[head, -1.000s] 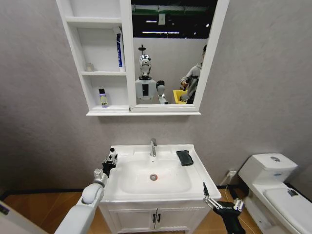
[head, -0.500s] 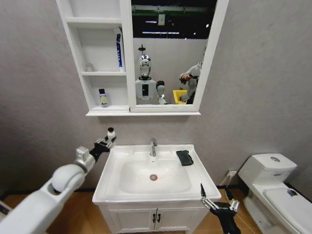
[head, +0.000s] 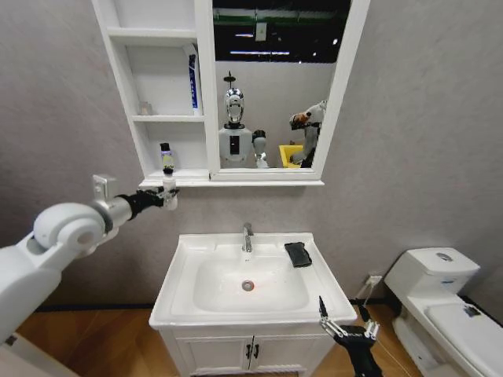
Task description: Move facial cleanser and shampoo from washbasin to cabinet, then wipe washbasin with towel.
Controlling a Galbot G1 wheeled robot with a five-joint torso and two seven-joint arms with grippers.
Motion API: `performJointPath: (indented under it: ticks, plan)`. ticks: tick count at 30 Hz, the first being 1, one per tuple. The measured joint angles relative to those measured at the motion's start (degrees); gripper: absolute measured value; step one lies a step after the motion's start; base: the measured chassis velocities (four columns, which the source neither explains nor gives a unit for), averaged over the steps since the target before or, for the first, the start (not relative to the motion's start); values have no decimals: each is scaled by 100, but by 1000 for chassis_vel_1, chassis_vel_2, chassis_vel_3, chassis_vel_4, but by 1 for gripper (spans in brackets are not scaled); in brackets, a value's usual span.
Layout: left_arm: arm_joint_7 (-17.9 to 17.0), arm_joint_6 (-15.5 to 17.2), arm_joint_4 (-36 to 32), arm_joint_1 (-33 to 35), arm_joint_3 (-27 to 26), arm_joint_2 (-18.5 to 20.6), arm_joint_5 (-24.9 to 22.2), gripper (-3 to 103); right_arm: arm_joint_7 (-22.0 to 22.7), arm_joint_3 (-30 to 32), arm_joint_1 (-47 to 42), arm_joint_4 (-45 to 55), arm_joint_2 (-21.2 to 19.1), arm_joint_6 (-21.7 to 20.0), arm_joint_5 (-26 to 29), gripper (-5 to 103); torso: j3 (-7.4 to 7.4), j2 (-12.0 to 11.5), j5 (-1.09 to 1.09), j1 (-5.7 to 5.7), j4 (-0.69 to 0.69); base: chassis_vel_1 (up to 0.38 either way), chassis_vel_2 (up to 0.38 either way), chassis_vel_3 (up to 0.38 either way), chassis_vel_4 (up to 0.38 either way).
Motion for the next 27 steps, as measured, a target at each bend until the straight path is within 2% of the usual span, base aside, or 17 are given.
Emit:
performJointPath:
  ticks: [3, 5, 8, 13, 17, 19, 20, 22, 27]
  plan:
    - [-48, 9, 205, -355, 229, -130, -37, 29, -2, -12, 29, -24, 7, -7, 4, 100, 0, 0, 2, 0, 1, 0, 0, 0, 0]
    - [-197, 9, 719, -1049, 604, -491, -20, 29, -9, -23, 62, -75, 9, -15, 7, 100, 0, 0, 1, 0, 1, 0, 0, 0, 0]
    - [-259, 9, 914, -1283, 728, -650, -5, 29, -14, -23, 75, -101, 8, -15, 7, 100, 0, 0, 3, 0, 1, 0, 0, 0, 0]
    - [-322, 8, 1785, -1934, 1200, -1268, 162, 29, -16, 37, 117, -172, -9, -15, 74, 100, 0, 0, 3, 0, 2, 0, 0, 0, 0]
    - [-280, 9, 2100, -2137, 1371, -1538, 272, 29, -16, 87, 125, -208, -37, -11, 116, 100, 0, 0, 2, 0, 3, 0, 0, 0, 0]
    - [-218, -3, 2402, -2305, 1531, -1867, 440, 29, -15, 123, 150, -243, -52, -8, 149, 100, 0, 0, 3, 0, 2, 0, 0, 0, 0]
    - [-218, -3, 2402, -2305, 1531, -1867, 440, 29, -15, 123, 150, -243, -52, -8, 149, 100, 0, 0, 3, 0, 2, 0, 0, 0, 0]
    - [-141, -41, 2670, -2383, 1584, -2104, 634, 29, -15, 125, 159, -254, -52, -2, 156, 100, 0, 0, 4, 0, -1, 0, 0, 0, 0]
    - [-22, -113, 3051, -2431, 1617, -2330, 889, 29, -13, 149, 147, -296, -49, 38, 168, 100, 0, 0, 3, 0, 2, 0, 0, 0, 0]
